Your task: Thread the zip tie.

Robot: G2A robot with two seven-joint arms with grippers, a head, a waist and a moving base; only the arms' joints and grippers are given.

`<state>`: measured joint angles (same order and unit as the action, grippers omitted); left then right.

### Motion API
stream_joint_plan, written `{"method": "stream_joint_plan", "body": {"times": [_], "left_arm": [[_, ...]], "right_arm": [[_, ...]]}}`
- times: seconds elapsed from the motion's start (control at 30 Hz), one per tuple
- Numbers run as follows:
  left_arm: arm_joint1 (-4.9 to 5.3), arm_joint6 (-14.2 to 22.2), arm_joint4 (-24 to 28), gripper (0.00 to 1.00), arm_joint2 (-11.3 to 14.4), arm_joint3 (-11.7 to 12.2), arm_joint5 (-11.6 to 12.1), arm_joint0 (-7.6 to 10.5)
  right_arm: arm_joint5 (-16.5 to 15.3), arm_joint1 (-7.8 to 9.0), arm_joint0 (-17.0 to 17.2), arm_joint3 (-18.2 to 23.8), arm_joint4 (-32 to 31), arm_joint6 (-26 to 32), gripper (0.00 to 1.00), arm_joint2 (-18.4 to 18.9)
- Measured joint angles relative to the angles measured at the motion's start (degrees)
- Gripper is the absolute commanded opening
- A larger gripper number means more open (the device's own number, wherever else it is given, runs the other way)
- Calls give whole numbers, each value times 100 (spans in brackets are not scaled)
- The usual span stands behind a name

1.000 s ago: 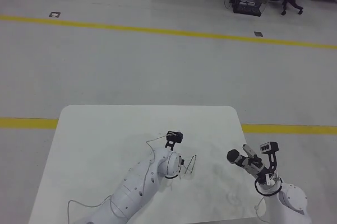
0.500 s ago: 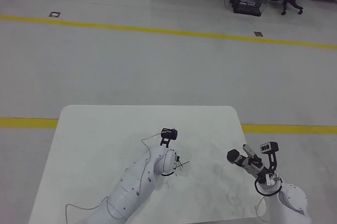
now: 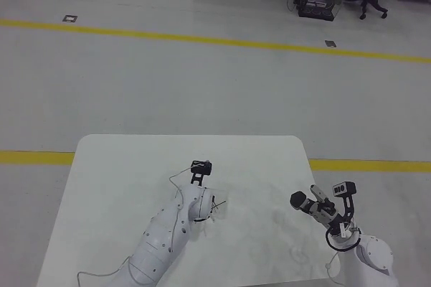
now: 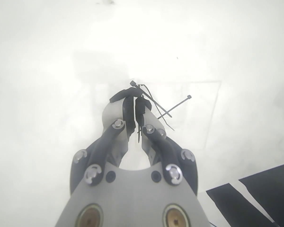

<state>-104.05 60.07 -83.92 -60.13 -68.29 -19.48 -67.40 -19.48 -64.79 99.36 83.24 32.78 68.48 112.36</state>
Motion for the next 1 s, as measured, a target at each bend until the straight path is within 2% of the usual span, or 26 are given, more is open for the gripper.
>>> {"method": "stream_joint_plan", "body": {"times": [0.03, 0.2, 0.27, 0.37, 0.53, 0.63, 0.77, 1.0], "left_arm": [[0, 17, -27, 0, -5, 10, 0, -5], [-6, 54, -69, 25, -23, 106, 0, -5], [-9, 45, -110, 31, -29, 118, 0, -3], [-6, 20, -155, 35, -22, 77, 0, -12], [6, 20, -136, 35, -1, -47, 0, -30], [13, 27, -105, 41, 21, -105, 0, -36], [28, 41, -43, 43, 50, -177, 0, -49], [50, 103, -45, 49, -44, -502, 0, -136]], "right_arm": [[0, 0, 0, 0, 0, 0, 100, 0], [0, 0, 0, 0, 0, 0, 100, 0], [0, 0, 0, 0, 0, 0, 100, 0], [0, 0, 0, 0, 0, 0, 100, 0], [0, 0, 0, 0, 0, 0, 100, 0], [0, 0, 0, 0, 0, 0, 100, 0], [0, 0, 0, 0, 0, 0, 100, 0], [0, 0, 0, 0, 0, 0, 100, 0]]}}
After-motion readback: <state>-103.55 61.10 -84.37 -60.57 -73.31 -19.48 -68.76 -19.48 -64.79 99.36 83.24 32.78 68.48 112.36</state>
